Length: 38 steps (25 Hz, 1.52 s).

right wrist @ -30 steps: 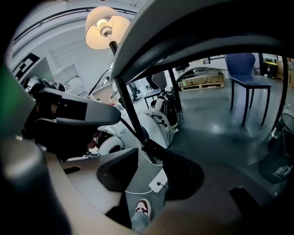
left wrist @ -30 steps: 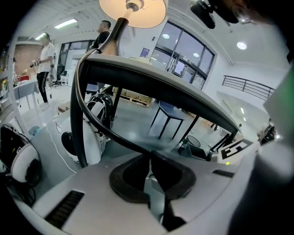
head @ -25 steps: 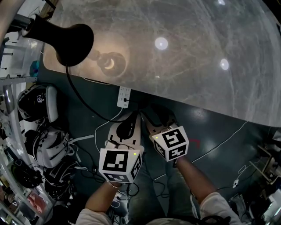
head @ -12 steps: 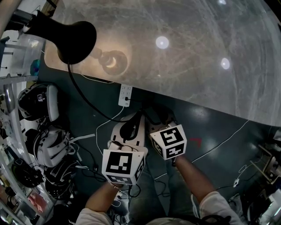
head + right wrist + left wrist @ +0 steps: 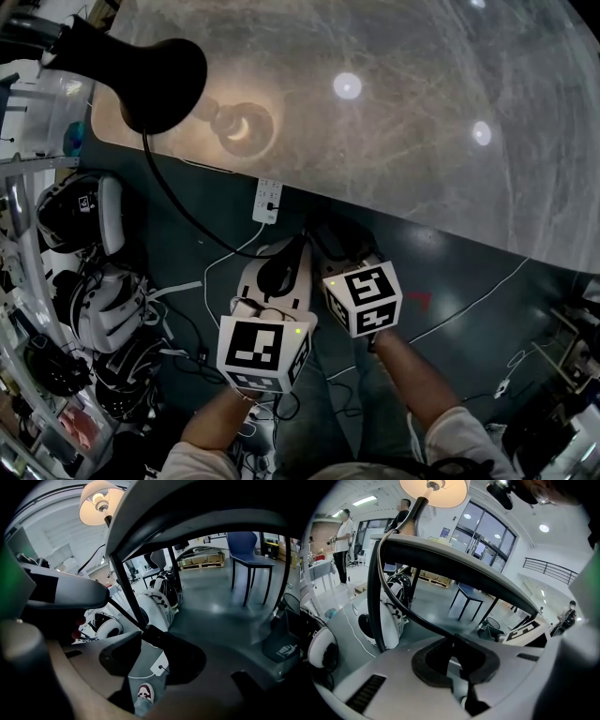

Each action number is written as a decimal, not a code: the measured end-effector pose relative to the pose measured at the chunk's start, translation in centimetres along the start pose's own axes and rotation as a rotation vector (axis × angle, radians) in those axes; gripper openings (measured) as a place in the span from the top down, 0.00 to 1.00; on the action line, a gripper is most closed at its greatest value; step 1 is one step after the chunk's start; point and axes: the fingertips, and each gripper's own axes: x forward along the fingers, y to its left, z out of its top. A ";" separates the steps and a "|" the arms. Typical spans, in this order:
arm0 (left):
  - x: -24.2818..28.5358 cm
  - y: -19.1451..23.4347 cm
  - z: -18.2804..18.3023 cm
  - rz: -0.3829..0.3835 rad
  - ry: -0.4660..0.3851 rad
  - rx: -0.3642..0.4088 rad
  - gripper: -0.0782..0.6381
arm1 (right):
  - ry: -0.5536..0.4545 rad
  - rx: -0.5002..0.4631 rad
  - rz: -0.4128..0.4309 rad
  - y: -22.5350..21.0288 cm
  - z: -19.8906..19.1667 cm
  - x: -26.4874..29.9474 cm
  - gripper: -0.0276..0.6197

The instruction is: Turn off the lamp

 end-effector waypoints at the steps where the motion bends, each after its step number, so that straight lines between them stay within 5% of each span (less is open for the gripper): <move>1: 0.0 0.0 0.0 -0.001 0.000 -0.002 0.86 | 0.000 0.002 -0.003 0.0 0.0 0.0 0.73; 16: 1.3 -1.1 0.1 -0.033 0.012 -0.003 0.86 | -0.018 0.061 -0.002 -1.7 0.4 0.0 0.75; 21: 1.2 -1.4 0.1 -0.040 0.006 0.000 0.86 | -0.024 0.009 0.007 -1.2 0.7 -0.2 0.82; 38: 1.0 -0.6 -0.1 -0.035 0.003 -0.006 0.86 | -0.024 0.017 0.026 -0.6 0.1 0.1 0.82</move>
